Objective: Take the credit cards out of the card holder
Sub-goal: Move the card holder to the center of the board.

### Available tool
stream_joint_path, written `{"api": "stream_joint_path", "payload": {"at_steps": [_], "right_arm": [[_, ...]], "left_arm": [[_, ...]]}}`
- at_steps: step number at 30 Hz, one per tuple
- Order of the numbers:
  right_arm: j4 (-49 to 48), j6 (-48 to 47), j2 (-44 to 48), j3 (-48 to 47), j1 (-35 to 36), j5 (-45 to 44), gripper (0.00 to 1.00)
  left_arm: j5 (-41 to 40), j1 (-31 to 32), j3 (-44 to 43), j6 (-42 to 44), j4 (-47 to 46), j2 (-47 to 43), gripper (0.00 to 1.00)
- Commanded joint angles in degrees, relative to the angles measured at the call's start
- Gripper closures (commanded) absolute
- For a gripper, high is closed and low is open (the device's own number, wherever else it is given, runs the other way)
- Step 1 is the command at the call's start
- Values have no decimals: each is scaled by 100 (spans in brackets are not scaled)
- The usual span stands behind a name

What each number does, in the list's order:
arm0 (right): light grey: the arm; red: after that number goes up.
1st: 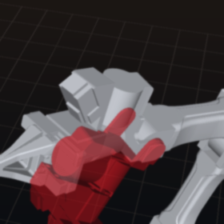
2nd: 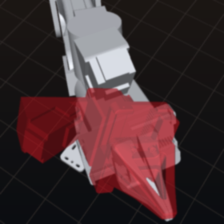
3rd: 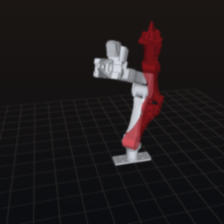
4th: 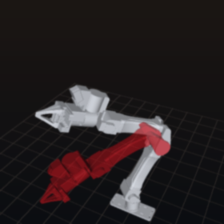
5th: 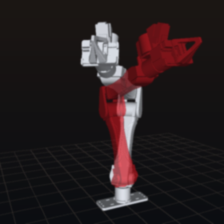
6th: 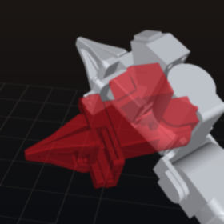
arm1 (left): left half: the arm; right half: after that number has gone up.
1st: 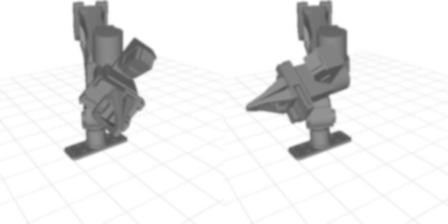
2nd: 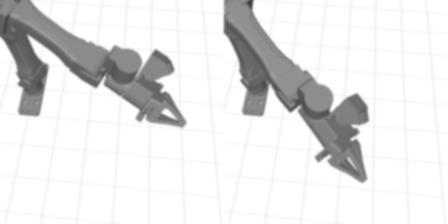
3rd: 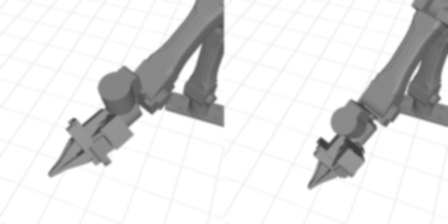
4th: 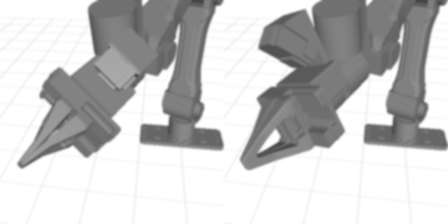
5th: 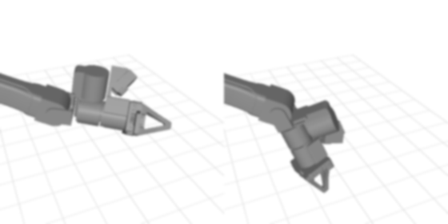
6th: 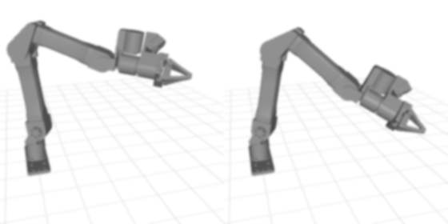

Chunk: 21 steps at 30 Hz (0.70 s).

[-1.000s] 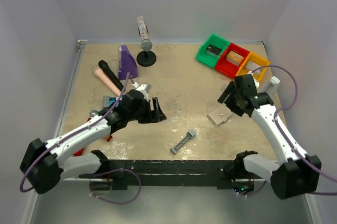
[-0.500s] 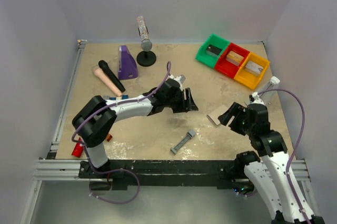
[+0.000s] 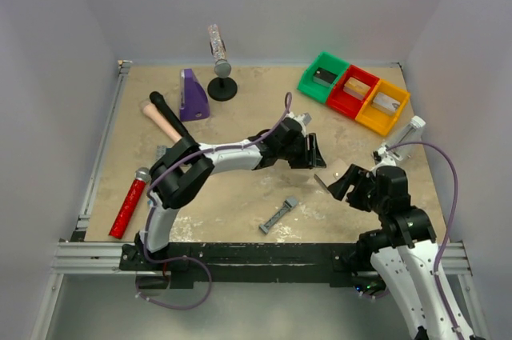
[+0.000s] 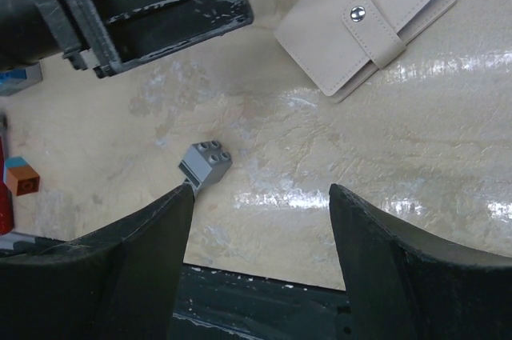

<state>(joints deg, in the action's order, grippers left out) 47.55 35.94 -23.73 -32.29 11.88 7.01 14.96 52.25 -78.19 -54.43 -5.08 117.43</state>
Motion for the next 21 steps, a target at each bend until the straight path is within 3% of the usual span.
{"api": "stream_joint_path", "payload": {"at_steps": [1, 14, 21], "right_arm": [[-150, -149, 61, 48, -10, 248, 27], [-106, -131, 360, 56, -10, 424, 27], [-106, -140, 316, 39, -1, 425, 26]], "left_arm": [[7, 101, -749, 213, 252, 394, 43], [-784, 294, -2076, 1540, 2089, 1142, 39], [-714, 391, -2156, 1752, 2318, 1291, 38]]}}
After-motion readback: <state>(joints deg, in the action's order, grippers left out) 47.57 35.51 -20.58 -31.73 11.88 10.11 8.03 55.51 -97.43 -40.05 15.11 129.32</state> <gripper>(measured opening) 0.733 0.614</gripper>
